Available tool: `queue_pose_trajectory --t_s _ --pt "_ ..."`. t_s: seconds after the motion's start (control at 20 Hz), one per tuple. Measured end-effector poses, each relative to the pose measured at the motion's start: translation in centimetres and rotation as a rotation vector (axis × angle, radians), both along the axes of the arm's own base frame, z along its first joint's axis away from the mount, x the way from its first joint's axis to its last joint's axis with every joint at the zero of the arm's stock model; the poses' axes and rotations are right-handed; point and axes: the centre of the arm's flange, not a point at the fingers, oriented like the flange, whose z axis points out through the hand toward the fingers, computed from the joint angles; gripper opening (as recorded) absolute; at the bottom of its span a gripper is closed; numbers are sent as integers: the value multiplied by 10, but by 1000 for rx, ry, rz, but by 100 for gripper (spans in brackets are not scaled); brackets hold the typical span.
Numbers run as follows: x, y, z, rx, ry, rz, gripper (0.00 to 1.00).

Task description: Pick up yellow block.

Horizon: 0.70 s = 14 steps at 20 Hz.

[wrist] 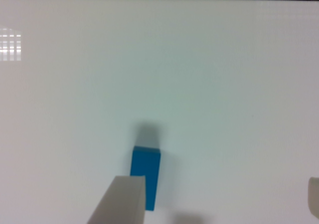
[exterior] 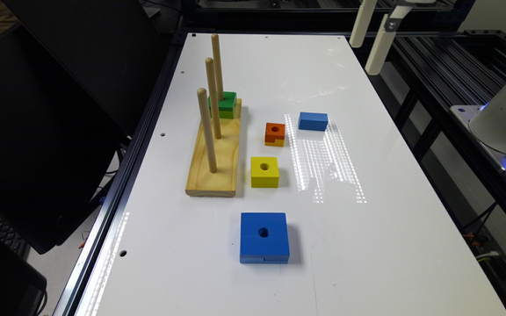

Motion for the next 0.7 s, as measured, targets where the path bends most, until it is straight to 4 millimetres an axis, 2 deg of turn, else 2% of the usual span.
queue_pose_trajectory --t_s 0.4,0.7 --pt "26 7 -2 -1 7 1 100" --pt "47 28 0 -4 2 2 100"
